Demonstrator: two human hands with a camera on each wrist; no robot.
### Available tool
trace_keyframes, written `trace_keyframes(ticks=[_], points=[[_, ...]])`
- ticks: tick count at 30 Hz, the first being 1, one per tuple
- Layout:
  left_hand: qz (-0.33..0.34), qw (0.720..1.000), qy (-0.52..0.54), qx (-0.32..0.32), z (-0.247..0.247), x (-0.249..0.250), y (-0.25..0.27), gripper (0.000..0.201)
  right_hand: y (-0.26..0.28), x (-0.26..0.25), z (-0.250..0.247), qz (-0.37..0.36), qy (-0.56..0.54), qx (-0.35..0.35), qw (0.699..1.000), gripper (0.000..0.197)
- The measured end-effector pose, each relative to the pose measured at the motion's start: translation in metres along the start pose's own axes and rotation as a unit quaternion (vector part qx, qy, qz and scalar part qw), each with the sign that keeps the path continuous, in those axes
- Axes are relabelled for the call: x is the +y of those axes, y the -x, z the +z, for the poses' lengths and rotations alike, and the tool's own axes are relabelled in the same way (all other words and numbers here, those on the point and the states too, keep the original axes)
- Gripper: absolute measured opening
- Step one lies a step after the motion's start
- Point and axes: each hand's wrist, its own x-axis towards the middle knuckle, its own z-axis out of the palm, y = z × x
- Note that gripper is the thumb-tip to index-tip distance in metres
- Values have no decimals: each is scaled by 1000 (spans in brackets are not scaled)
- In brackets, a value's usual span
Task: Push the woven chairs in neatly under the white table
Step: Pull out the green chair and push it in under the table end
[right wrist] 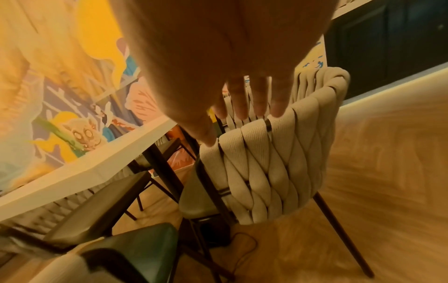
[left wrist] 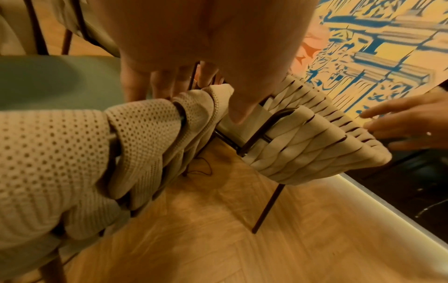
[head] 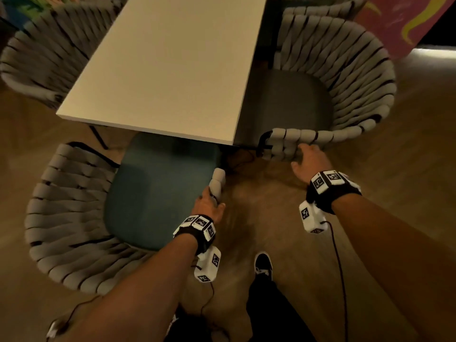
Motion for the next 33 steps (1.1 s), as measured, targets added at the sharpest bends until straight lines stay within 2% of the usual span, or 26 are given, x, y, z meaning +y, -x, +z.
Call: trace_keyframes(ticks=[4, 7, 10, 14, 26, 33], points=[[-10, 1000, 1, 8, 7, 2, -14, 65, -36, 15, -10, -39, 63, 25, 997, 56], [-26, 1000, -13, 7, 11, -2, -19, 66, -57, 27, -8, -49, 83, -1, 995, 59], [-23, 999, -34, -1, 10, -4, -20, 66, -69, 34, -4, -48, 96, -33, 994, 50], [-24, 999, -31, -3, 7, -6, -18, 65, -71, 37, 1, -47, 74, -25, 996, 43], [-55, 995, -76, 42, 15, -22, -13, 61, -78, 39, -3, -52, 82, -67, 993, 58], [-62, 993, -92, 30, 21, -21, -22, 64, -80, 42, 1, -42, 97, -84, 991, 69]])
